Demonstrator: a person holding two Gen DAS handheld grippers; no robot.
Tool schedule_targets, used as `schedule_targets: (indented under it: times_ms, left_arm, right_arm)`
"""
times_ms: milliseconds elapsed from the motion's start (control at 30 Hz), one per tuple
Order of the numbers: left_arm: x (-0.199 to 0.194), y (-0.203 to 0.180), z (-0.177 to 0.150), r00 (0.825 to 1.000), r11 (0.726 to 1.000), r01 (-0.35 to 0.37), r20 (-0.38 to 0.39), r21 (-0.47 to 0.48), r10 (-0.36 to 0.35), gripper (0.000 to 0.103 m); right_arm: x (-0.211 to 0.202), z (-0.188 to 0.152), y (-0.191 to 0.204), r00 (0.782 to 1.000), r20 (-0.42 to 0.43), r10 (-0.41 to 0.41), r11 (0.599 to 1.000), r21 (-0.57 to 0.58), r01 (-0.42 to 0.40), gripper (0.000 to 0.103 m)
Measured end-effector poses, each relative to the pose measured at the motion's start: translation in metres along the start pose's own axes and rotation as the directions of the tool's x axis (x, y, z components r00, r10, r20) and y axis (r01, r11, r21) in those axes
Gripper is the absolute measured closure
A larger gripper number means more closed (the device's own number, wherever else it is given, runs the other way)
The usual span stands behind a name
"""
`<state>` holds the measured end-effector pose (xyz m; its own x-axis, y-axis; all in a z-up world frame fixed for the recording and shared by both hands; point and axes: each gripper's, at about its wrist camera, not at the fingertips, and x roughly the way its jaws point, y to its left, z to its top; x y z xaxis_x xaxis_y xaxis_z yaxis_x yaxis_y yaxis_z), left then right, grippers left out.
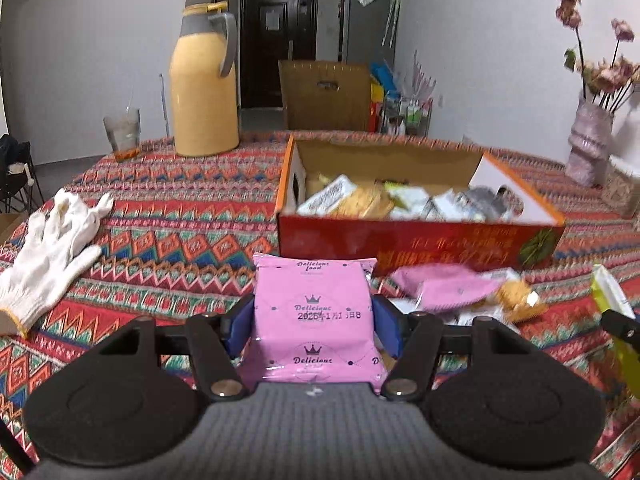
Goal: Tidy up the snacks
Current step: 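Carry the pink packet and green bar over the box and lower them in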
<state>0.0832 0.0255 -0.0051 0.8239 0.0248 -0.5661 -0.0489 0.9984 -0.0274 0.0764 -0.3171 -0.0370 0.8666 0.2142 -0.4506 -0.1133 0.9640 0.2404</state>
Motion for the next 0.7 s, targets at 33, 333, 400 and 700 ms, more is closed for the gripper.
schedule_targets:
  times_ms: [33, 333, 400, 700]
  left_arm:
    - [-0.001, -0.001, 0.003, 1.0, 1.0, 0.005, 0.009, -0.004, -0.005, 0.04]
    - [0.002, -0.017, 0.035, 0.996, 0.999, 0.044, 0.078, -0.031, -0.042, 0.04]
    - [0.004, -0.021, 0.042, 0.995, 0.998, 0.053, 0.092, -0.033, -0.049, 0.04]
    - [0.017, -0.036, 0.076, 0.989, 0.998, 0.059, 0.14, -0.029, -0.054, 0.04]
  right_arm:
    - [0.0, 0.003, 0.002, 1.0, 0.009, 0.002, 1.0, -0.007, -0.002, 0.067]
    - [0.011, 0.041, 0.024, 0.995, 0.097, 0.033, 0.997, -0.069, -0.027, 0.067]
    - [0.015, 0.05, 0.031, 0.992, 0.114, 0.045, 0.996, -0.083, -0.035, 0.067]
    - [0.044, 0.092, 0.051, 0.982, 0.169, 0.081, 0.99, -0.126, -0.06, 0.066]
